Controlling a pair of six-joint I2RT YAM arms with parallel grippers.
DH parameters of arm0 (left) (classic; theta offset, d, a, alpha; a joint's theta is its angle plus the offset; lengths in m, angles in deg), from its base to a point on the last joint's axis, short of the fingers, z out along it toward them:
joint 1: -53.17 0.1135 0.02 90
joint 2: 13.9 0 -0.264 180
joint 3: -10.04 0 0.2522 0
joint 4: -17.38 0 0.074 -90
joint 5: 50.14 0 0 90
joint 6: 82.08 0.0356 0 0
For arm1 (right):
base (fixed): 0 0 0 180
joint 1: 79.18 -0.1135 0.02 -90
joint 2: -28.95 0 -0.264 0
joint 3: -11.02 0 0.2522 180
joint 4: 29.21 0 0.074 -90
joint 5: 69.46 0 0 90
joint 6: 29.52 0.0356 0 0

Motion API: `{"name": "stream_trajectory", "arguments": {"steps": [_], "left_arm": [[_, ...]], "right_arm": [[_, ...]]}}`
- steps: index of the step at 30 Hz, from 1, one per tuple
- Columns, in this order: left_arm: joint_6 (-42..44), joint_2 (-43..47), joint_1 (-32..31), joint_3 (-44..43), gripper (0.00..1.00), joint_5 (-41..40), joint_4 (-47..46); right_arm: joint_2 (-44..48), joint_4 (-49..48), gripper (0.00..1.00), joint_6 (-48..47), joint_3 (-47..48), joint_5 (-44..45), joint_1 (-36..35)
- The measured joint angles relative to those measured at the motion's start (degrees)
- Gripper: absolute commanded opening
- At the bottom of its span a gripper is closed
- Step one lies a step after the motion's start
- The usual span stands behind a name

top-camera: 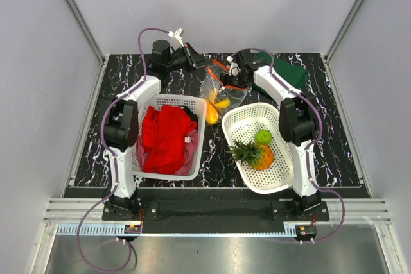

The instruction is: Open the zip-top bag and remove the fake food

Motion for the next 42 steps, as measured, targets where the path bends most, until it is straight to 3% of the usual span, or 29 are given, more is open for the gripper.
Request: {"name": "stream_trajectory", "arguments": {"steps": [12, 13, 15, 16, 17, 29, 42], "left_arm": [[-0.2, -0.1, -0.1, 0.1, 0.00, 0.2, 0.0], [-0.2, -0.1, -0.1, 0.1, 0.00, 0.2, 0.0], [-0.2, -0.1, -0.1, 0.1, 0.00, 0.2, 0.0], [-0.2, -0.1, -0.1, 0.1, 0.00, 0.2, -0.1], [-0.2, -0.1, 0.0, 0.1, 0.00, 0.2, 0.0], [1.9, -0.1, 0.0, 1.7, 0.00, 1.8, -0.9], [10.4, 3.2, -4.5, 4.7, 0.00, 0.4, 4.9]], "right_arm": [[-0.1, -3.5, 0.65, 0.9, -2.8, -3.7, 0.0], [-0.1, -3.6, 0.61, 0.9, -2.8, -3.8, 0.0], [-0.1, -3.7, 0.36, 0.8, -2.8, -3.8, 0.0], [-0.1, -3.7, 0.05, 0.8, -2.8, -3.9, 0.0], [-0.1, -3.7, 0.02, 0.9, -2.8, -3.8, 0.1], [3.1, -1.9, 0.00, 2.4, -2.5, 1.6, 0.2], [3.2, 1.8, 0.00, 10.2, 10.0, 10.8, 0.8]]}}
